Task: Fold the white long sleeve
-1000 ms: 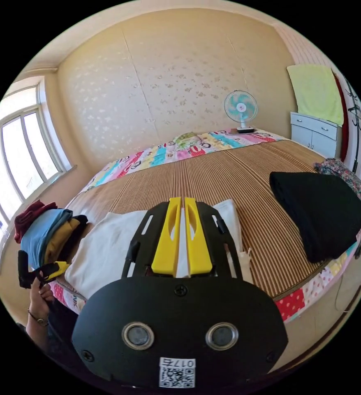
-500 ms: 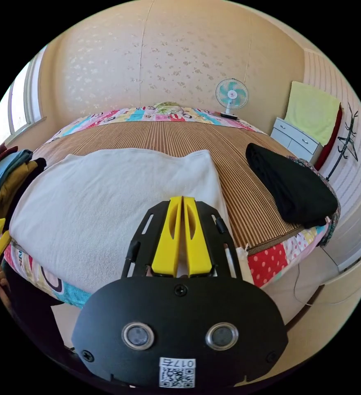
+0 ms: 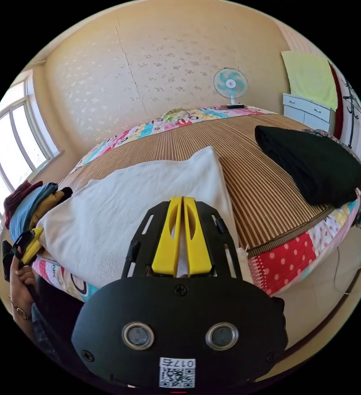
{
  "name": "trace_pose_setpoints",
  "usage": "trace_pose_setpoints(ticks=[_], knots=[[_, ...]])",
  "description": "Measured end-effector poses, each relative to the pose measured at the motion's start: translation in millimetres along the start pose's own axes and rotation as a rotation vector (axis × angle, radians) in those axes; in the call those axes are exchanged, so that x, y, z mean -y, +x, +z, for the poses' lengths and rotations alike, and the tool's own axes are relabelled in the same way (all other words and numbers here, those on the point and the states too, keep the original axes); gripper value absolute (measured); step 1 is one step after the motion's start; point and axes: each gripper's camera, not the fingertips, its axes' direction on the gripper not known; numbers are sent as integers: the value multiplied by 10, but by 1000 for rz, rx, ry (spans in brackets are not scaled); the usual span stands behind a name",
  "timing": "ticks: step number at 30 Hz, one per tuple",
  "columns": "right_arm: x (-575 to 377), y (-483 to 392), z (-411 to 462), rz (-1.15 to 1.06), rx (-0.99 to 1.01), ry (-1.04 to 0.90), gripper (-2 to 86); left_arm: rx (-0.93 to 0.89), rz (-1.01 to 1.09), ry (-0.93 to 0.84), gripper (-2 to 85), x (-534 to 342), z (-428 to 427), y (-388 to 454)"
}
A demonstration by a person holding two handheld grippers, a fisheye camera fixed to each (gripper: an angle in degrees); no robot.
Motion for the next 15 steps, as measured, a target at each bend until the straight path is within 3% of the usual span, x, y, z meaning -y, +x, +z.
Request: trace_pose_setpoints(ticks=[10,15], knots=[[299,419,-338,112,132,22,5,-225,500,-265,51,-457,1607,1917],[243,1159,-1007,414,194,326,6,-240,594,-536,52,-1178,2447,2143]])
